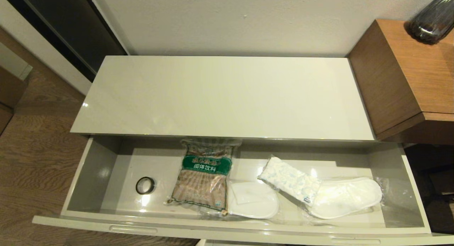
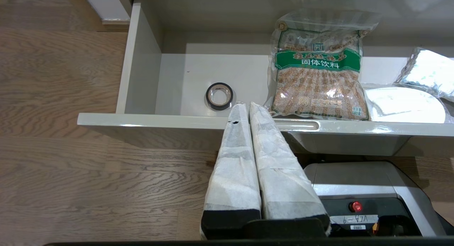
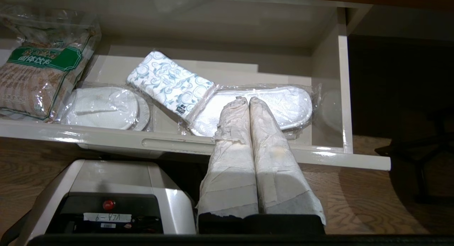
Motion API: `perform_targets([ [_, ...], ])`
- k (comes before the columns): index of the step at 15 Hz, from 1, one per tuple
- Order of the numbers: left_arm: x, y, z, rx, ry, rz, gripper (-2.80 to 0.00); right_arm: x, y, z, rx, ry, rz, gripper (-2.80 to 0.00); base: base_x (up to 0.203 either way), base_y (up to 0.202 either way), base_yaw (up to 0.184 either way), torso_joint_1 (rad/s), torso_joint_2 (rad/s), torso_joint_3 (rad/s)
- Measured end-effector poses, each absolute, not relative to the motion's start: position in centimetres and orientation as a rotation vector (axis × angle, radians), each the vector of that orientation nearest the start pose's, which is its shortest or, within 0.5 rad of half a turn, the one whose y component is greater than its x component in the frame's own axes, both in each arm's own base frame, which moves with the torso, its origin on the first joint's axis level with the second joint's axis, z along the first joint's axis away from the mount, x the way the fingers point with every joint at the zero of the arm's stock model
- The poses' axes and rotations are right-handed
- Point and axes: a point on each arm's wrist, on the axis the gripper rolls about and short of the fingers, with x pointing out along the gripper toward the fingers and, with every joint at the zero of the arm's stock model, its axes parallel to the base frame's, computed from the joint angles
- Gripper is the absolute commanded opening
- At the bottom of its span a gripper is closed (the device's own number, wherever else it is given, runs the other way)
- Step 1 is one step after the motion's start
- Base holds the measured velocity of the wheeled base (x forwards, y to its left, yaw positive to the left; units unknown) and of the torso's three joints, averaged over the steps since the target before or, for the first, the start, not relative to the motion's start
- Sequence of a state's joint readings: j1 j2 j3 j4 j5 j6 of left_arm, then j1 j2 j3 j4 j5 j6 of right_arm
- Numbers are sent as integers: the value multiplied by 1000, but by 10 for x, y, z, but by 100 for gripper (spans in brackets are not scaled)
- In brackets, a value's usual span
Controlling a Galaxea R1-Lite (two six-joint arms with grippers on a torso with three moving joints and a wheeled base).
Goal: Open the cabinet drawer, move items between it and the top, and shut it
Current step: Take out the disposable slippers from the drawer
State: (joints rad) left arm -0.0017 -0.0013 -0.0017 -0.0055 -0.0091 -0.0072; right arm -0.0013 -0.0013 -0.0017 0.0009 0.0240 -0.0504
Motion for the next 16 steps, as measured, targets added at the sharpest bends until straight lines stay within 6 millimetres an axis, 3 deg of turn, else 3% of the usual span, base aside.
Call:
perform_targets([
  [16,-23,0,77,-8,-9,-11,-280,-23,1,76,-50,-2,22,-280,0,0,0,0,0,0],
])
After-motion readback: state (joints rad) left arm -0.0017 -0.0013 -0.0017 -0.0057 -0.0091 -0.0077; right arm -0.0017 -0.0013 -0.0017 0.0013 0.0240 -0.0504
